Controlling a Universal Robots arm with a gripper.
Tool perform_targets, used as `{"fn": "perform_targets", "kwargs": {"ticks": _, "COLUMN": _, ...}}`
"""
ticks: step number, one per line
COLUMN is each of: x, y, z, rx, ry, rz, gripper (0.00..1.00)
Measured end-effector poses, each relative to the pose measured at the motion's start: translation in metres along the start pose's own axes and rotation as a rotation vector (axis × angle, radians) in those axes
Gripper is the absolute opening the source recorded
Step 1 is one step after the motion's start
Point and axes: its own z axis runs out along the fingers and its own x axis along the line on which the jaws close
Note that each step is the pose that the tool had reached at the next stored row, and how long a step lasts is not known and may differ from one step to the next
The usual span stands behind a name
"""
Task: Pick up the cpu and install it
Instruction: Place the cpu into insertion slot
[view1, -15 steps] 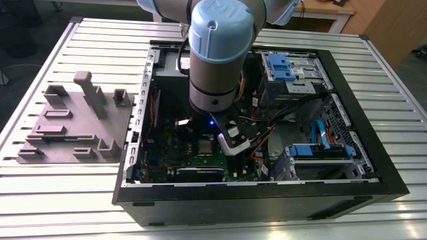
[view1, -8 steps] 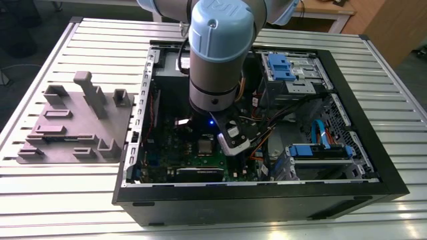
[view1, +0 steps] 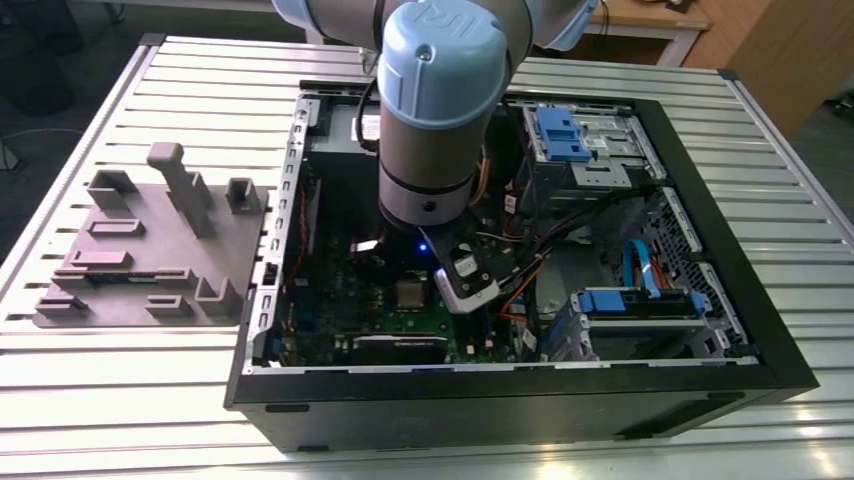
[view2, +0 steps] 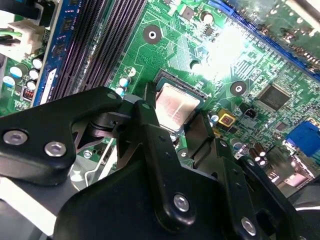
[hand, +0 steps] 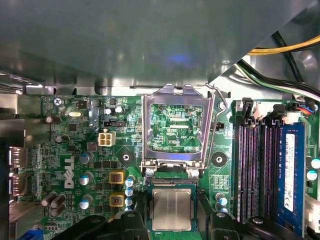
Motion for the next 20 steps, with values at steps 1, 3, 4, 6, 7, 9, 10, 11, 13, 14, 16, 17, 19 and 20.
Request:
{"fn": "perform_targets", "kwargs": {"ticks": 1, "x": -0.0001, "y": 0.0001, "z": 0.0003, "rx": -0.0006, "ry": -0.0003, "rz": 0.0, "gripper": 0.47}}
{"fn": "perform_targets", "kwargs": {"ticks": 3, "x": -0.0001, "y": 0.0001, "z": 0.0003, "rx": -0.0006, "ry": -0.0003, "rz": 0.0, "gripper": 0.47}}
{"fn": "perform_targets", "kwargs": {"ticks": 4, "x": -0.0001, "y": 0.0001, "z": 0.0003, "rx": -0.0006, "ry": -0.0003, "rz": 0.0, "gripper": 0.47}}
{"fn": "perform_targets", "kwargs": {"ticks": 6, "x": -0.0001, "y": 0.0001, "z": 0.0004, "rx": -0.0006, "ry": -0.0003, "rz": 0.0, "gripper": 0.47}}
{"fn": "perform_targets", "kwargs": {"ticks": 7, "x": -0.0001, "y": 0.0001, "z": 0.0004, "rx": -0.0007, "ry": -0.0003, "rz": 0.0, "gripper": 0.47}}
{"fn": "perform_targets", "kwargs": {"ticks": 9, "x": 0.0, "y": 0.0002, "z": 0.0006, "rx": -0.0013, "ry": -0.0003, "rz": 0.0, "gripper": 0.48}}
{"fn": "perform_targets", "kwargs": {"ticks": 10, "x": 0.0, "y": 0.0002, "z": 0.0006, "rx": -0.0012, "ry": -0.0005, "rz": 0.0, "gripper": 0.48}}
{"fn": "perform_targets", "kwargs": {"ticks": 11, "x": -0.0001, "y": 0.0002, "z": 0.0006, "rx": -0.0011, "ry": -0.0005, "rz": 0.0, "gripper": 0.54}}
{"fn": "perform_targets", "kwargs": {"ticks": 13, "x": -0.0001, "y": 0.0002, "z": 0.0005, "rx": -0.0009, "ry": -0.0005, "rz": 0.0, "gripper": 0.54}}
{"fn": "perform_targets", "kwargs": {"ticks": 14, "x": -0.0001, "y": 0.0001, "z": 0.0005, "rx": -0.0008, "ry": -0.0004, "rz": 0.0, "gripper": 0.54}}
{"fn": "perform_targets", "kwargs": {"ticks": 16, "x": -0.0001, "y": 0.0001, "z": 0.0, "rx": -0.0009, "ry": -0.0003, "rz": 0.0, "gripper": 0.54}}
{"fn": "perform_targets", "kwargs": {"ticks": 17, "x": -0.0001, "y": 0.0002, "z": -0.0001, "rx": -0.0011, "ry": -0.0003, "rz": 0.0, "gripper": 0.54}}
{"fn": "perform_targets", "kwargs": {"ticks": 19, "x": -0.0001, "y": 0.0002, "z": -0.0001, "rx": -0.0011, "ry": -0.0002, "rz": 0.0, "gripper": 0.54}}
{"fn": "perform_targets", "kwargs": {"ticks": 20, "x": -0.0001, "y": 0.0001, "z": -0.0003, "rx": -0.0008, "ry": 0.0001, "rz": 0.0, "gripper": 0.53}}
